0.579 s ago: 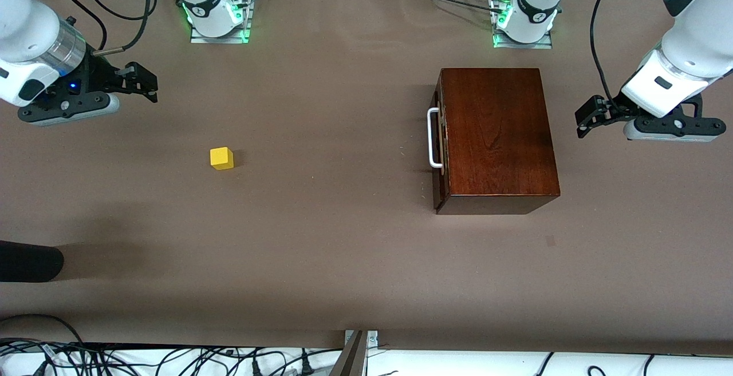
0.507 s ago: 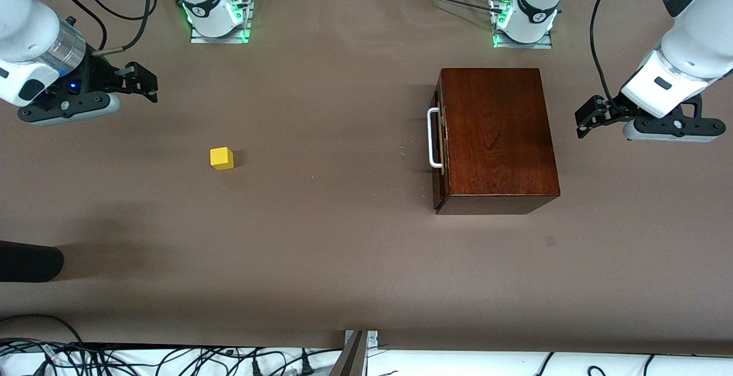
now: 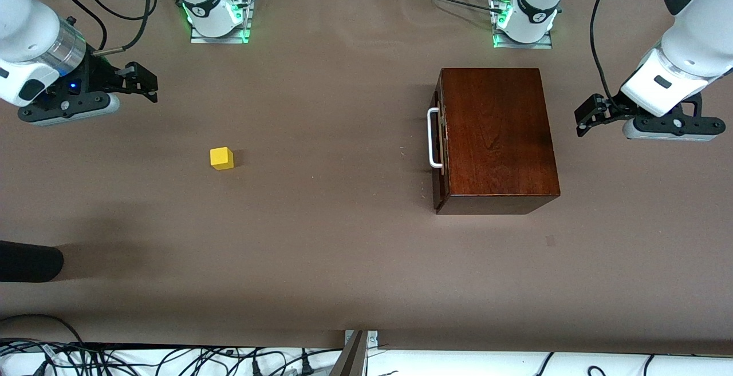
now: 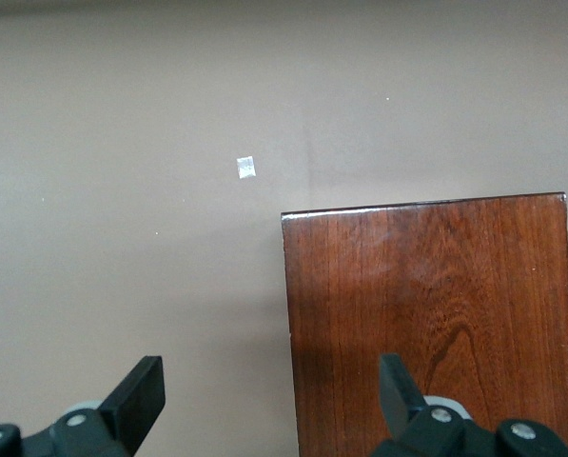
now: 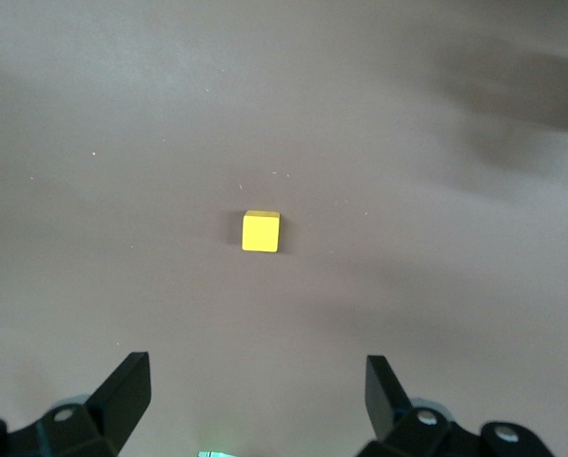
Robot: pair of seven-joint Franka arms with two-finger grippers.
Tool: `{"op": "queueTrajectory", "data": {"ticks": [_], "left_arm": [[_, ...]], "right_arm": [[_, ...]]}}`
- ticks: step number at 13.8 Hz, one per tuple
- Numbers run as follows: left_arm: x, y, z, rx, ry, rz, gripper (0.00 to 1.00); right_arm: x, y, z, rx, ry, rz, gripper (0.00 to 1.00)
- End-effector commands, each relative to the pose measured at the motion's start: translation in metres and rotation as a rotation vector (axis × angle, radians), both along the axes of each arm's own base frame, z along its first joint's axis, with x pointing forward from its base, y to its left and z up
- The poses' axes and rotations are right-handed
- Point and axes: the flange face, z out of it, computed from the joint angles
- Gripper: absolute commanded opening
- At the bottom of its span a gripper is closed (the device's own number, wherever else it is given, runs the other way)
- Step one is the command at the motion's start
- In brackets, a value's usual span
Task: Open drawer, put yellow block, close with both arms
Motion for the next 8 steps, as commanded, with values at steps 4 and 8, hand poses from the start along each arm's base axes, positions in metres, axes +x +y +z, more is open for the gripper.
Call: {"op": "queueTrajectory", "data": {"ticks": [4,8], "left_arm": [[-0.009,-0.036,-0.003,0.017,0.085,-0.069,1.0],[-0.032,-0.128,-0.035,-0.003,0.212,-0.208,1.0]], "right_arm": [[-0.001,0.001,0.007,0.014,0.003,-0.003,1.0],[-0.001,0.001,0.007,0.015,0.0,-0.003,1.0]]}}
